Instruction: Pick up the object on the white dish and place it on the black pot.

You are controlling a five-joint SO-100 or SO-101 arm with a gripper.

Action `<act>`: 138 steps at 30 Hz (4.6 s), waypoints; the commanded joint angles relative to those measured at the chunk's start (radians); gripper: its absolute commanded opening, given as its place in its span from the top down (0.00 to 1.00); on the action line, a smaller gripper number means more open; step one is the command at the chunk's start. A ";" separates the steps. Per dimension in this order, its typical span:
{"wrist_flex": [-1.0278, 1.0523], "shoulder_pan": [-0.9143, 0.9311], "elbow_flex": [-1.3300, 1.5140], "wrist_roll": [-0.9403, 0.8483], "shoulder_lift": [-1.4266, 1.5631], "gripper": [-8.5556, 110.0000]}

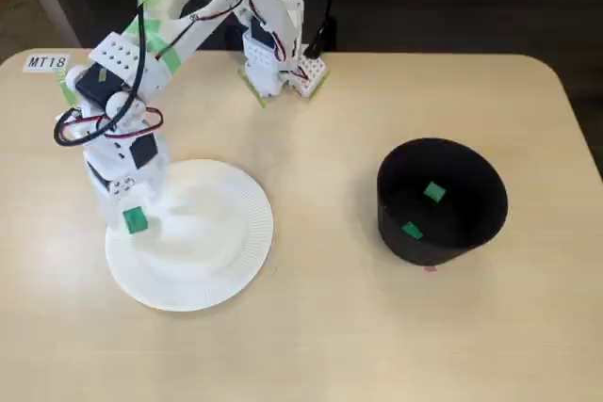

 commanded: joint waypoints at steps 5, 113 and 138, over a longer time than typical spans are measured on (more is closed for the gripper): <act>-0.051 -0.003 -0.046 -0.006 -0.011 0.73; 0.057 -1.227 -0.114 -0.152 0.426 0.93; -0.213 -0.666 1.022 -0.104 1.709 0.93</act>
